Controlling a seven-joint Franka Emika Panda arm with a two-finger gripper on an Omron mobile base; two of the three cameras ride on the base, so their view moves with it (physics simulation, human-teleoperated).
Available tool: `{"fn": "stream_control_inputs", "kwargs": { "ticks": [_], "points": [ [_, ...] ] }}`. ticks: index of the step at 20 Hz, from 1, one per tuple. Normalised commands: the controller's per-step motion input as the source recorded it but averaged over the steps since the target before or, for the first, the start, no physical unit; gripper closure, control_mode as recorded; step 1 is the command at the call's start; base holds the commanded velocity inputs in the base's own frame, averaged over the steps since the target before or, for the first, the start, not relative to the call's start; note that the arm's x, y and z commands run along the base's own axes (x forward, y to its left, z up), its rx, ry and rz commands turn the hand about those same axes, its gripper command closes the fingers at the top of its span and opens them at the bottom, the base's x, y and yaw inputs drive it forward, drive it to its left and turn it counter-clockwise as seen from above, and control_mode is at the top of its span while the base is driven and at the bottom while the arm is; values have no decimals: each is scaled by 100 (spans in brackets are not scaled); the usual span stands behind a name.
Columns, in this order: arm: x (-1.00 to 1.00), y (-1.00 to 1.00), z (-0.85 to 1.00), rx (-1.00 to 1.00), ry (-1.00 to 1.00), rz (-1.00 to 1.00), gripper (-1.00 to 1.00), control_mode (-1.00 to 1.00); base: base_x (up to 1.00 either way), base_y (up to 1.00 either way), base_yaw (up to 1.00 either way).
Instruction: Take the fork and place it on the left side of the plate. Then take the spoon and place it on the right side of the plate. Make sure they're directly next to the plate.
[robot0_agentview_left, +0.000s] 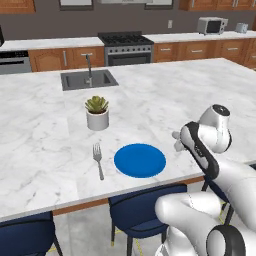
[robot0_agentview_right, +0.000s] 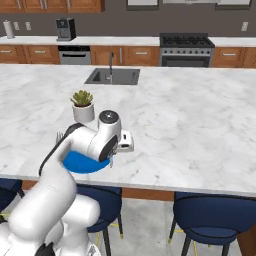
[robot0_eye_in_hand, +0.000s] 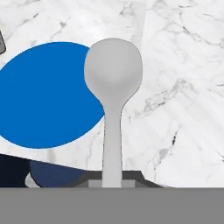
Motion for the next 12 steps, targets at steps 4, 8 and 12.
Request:
{"fn": "stream_control_inputs", "kwargs": {
  "ticks": [4,8,12],
  "points": [
    [46,0,-44,-5,12,0,100,-100,0,0,0],
    [47,0,-38,-3,7,0,100,-100,0,0,0],
    [37,0,-36,-1,1,0,100,-100,0,0,0]
  ]
}}
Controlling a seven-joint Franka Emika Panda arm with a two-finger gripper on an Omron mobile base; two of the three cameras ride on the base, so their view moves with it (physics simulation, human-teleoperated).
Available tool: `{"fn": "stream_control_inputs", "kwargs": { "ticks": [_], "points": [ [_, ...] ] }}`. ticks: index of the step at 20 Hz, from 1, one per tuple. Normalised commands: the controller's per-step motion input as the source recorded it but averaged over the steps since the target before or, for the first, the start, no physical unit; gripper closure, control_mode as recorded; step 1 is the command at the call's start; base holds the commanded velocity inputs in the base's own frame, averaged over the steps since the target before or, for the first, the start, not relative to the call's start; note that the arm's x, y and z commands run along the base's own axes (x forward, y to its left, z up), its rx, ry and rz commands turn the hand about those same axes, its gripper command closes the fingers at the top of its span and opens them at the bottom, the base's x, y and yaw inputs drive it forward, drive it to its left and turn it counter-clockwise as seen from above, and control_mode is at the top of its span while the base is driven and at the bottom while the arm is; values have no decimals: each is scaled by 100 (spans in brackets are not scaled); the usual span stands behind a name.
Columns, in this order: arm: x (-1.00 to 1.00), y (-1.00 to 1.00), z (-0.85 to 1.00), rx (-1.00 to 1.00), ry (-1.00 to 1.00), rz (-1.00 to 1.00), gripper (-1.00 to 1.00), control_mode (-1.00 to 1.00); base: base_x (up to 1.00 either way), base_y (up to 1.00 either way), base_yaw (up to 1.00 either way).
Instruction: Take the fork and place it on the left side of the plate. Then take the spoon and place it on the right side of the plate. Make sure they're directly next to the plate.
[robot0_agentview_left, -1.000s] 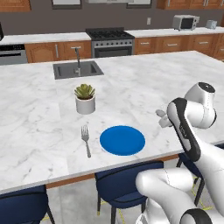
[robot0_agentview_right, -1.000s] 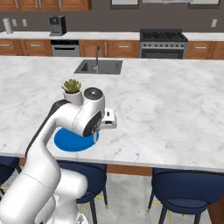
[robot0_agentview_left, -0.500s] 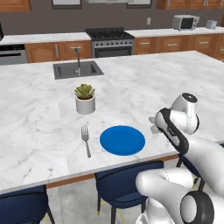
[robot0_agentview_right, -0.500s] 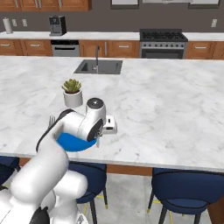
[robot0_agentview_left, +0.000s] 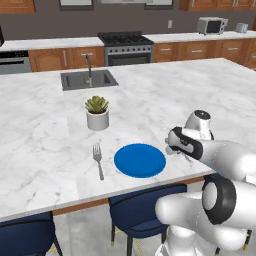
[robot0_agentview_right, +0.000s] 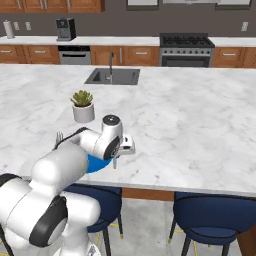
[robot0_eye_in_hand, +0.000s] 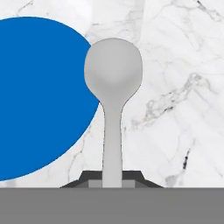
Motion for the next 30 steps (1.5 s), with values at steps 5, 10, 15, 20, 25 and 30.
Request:
{"fn": "stream_control_inputs", "kwargs": {
  "ticks": [5,10,15,20,25,30],
  "points": [
    [25,0,-32,0,0,0,100,-100,0,0,0],
    [12,-2,-22,0,0,0,100,-100,0,0,0],
    [1,-11,-22,0,0,0,100,-100,0,0,0],
    [2,-9,-22,0,0,-1,100,-100,0,0,0],
    [10,0,-21,0,0,-2,100,-100,0,0,0],
    [14,0,-16,0,0,-2,100,-100,0,0,0]
  ]
}}
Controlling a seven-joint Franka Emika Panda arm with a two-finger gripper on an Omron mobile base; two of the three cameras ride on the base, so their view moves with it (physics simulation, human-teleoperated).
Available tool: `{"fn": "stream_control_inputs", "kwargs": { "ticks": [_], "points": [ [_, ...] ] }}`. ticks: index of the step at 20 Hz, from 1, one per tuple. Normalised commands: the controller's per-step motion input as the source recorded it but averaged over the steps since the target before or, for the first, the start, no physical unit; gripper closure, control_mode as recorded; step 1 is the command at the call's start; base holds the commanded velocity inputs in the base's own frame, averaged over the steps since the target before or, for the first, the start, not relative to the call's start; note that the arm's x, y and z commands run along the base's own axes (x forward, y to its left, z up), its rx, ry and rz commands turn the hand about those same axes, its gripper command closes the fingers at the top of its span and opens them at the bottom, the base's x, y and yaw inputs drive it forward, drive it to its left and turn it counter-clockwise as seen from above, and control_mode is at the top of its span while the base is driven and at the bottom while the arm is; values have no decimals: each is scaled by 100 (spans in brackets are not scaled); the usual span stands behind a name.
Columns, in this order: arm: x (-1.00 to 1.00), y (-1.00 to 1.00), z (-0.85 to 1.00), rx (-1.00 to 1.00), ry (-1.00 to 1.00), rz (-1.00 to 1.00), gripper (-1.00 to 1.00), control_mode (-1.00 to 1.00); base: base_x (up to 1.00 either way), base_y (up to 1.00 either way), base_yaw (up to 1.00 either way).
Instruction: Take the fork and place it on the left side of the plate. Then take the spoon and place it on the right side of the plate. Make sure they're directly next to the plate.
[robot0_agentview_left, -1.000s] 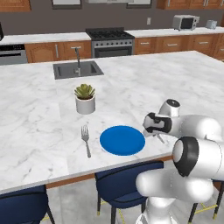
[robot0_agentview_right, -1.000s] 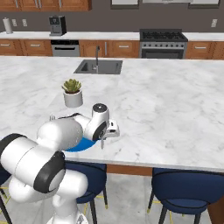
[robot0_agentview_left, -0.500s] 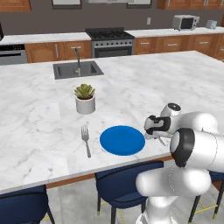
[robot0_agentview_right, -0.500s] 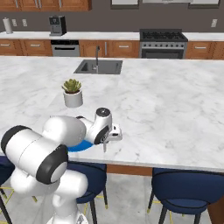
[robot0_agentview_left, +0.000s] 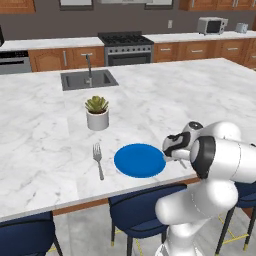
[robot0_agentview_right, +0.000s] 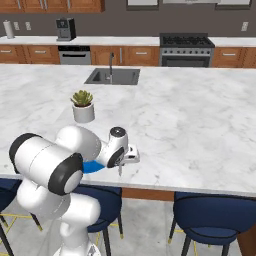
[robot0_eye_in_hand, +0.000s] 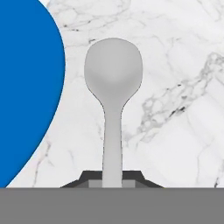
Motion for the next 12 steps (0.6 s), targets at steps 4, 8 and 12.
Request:
{"fn": "stream_control_inputs", "kwargs": {
  "ticks": [4,8,12],
  "points": [
    [19,0,-14,0,0,-2,100,-100,0,0,0],
    [25,0,-11,0,0,-1,100,-100,0,0,0],
    [27,0,-10,0,0,0,100,-100,0,0,0]
  ]
}}
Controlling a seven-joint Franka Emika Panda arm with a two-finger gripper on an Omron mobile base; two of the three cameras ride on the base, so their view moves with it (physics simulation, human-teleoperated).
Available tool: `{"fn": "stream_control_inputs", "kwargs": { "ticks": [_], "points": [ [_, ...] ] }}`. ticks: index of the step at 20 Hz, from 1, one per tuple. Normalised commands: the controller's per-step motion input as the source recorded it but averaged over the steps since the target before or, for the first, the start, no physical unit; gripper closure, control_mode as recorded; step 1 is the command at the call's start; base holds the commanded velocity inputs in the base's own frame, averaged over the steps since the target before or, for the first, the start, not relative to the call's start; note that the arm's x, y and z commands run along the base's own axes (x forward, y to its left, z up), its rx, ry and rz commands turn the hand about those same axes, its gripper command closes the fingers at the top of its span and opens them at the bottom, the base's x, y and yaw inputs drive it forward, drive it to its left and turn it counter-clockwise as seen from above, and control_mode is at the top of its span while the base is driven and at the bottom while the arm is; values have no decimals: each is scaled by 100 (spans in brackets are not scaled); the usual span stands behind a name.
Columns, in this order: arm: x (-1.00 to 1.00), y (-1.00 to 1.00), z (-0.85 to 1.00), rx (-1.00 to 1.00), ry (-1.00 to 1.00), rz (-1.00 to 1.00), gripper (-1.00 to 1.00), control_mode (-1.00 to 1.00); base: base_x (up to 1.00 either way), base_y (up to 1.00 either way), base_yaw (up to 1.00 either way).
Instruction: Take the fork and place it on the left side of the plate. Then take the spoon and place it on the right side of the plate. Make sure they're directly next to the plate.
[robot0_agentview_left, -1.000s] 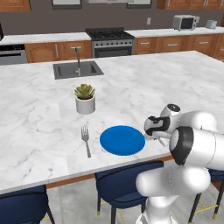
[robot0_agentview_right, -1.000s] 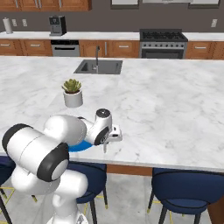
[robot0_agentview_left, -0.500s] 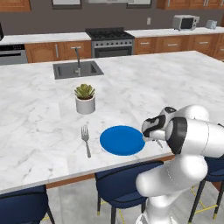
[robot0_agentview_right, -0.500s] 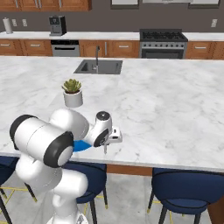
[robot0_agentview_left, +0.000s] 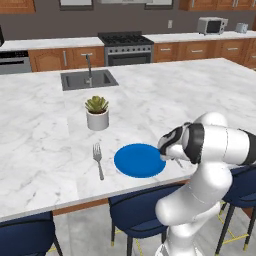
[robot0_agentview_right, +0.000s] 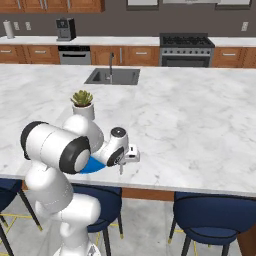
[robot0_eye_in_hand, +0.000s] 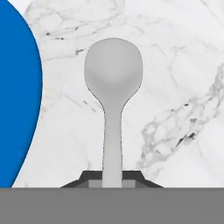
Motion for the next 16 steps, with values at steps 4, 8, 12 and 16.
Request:
{"fn": "stream_control_inputs", "kwargs": {
  "ticks": [4,8,12,16],
  "points": [
    [17,-3,-20,0,0,0,100,-100,0,0,0],
    [8,0,-30,0,0,0,-100,-100,0,0,0],
    [-9,-7,0,1,-1,0,-100,-100,0,0,0],
    [-31,-11,40,0,-6,0,-100,-100,0,0,0]
  ]
}}
